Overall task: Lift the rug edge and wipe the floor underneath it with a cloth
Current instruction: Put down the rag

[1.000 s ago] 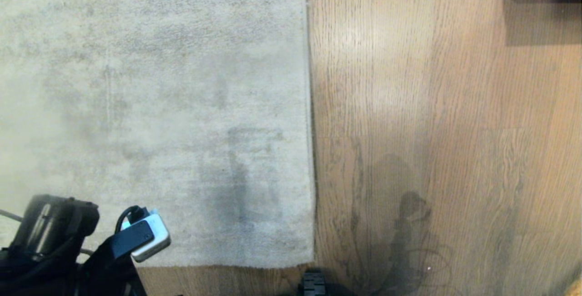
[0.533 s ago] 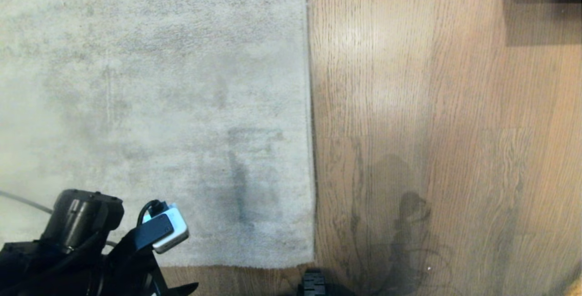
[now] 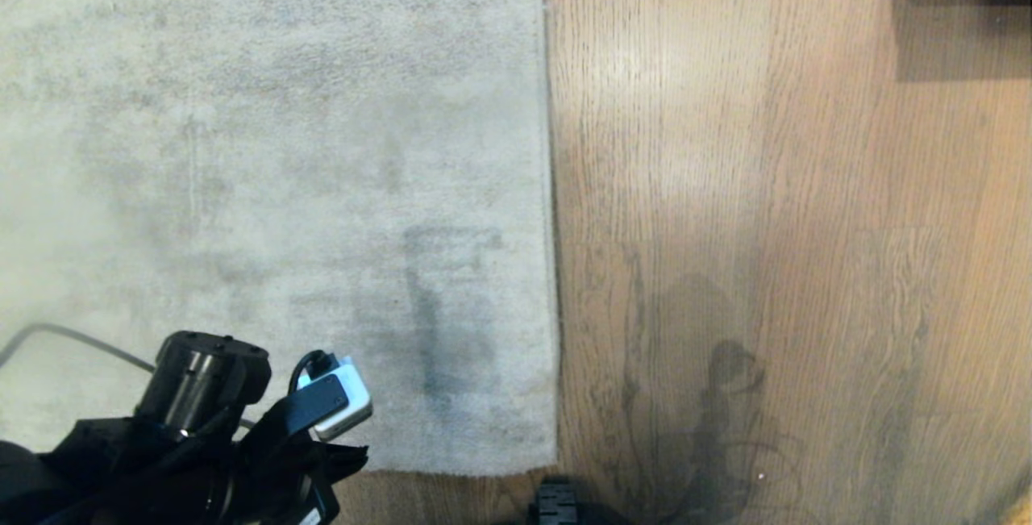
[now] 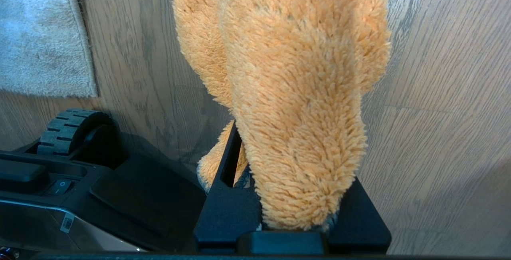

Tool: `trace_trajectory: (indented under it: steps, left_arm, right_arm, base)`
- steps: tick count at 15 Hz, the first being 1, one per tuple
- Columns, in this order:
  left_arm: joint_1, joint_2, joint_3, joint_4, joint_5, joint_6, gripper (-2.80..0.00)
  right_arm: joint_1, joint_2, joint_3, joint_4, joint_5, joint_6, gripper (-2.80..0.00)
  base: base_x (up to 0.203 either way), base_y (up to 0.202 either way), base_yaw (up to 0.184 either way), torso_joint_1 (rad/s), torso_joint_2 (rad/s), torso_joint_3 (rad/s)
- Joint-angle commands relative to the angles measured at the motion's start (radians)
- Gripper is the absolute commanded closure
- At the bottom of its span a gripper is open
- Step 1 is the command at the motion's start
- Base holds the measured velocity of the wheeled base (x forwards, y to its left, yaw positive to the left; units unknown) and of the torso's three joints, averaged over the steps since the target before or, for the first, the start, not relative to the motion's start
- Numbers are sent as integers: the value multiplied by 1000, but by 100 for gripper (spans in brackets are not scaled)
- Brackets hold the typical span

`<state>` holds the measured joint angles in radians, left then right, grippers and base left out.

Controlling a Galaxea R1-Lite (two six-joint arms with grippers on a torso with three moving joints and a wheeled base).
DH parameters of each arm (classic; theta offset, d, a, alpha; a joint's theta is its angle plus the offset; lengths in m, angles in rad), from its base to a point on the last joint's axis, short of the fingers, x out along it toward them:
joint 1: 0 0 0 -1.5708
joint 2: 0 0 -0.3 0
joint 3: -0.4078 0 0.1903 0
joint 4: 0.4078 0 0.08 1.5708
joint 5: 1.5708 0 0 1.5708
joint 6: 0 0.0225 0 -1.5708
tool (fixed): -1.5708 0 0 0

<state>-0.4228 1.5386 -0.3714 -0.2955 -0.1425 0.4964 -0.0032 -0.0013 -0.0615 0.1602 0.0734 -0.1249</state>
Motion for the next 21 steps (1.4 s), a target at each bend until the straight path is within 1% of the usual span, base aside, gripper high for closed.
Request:
trace_trajectory:
  steps: [1, 2, 4, 6, 8, 9, 10, 11, 16, 19, 21]
  left_arm:
    - [-34, 61, -3, -9, -16, -17, 0]
    - [-53, 94, -4, -23, -28, -32, 0]
    - [-74, 153, 7, -129, -29, -51, 0]
    - [-80, 234, 13, -198, -35, -54, 0]
    - [-96, 326, 31, -302, -38, -56, 0]
    - [-105, 363, 54, -376, -36, -60, 0]
    - [-112, 393, 75, -425, -35, -68, 0]
    - [-117, 414, 82, -449, -35, -73, 0]
    - [-162, 491, 79, -455, -39, -67, 0]
    - [-190, 532, 59, -454, -22, -65, 0]
    - [-207, 540, 37, -437, 54, -65, 0]
  right_arm:
    - [0, 1, 0, 1, 0, -1, 0]
    - [0, 1, 0, 1, 0, -1, 0]
    - [0, 1, 0, 1, 0, -1, 0]
    - [0, 1, 0, 1, 0, -1, 0]
    - [0, 1, 0, 1, 0, -1, 0]
    - [0, 1, 0, 1, 0, -1, 0]
    - [0, 1, 0, 1, 0, -1, 0]
    - [0, 1, 0, 1, 0, -1, 0]
    - [0, 1, 0, 1, 0, -1, 0]
    - [0, 1, 0, 1, 1, -1, 0]
    - [0, 1, 0, 1, 0, -1, 0]
  base:
    - [0, 0, 0, 0, 0, 0]
    - [0, 0, 0, 0, 0, 0]
    - [0, 0, 0, 0, 0, 0]
    - [0, 0, 0, 0, 0, 0]
    - [0, 0, 0, 0, 0, 0]
    - [0, 0, 0, 0, 0, 0]
    - [0, 0, 0, 0, 0, 0]
    - [0, 0, 0, 0, 0, 0]
    - [0, 0, 0, 0, 0, 0]
    - [0, 0, 0, 0, 0, 0]
    - [0, 0, 0, 0, 0, 0]
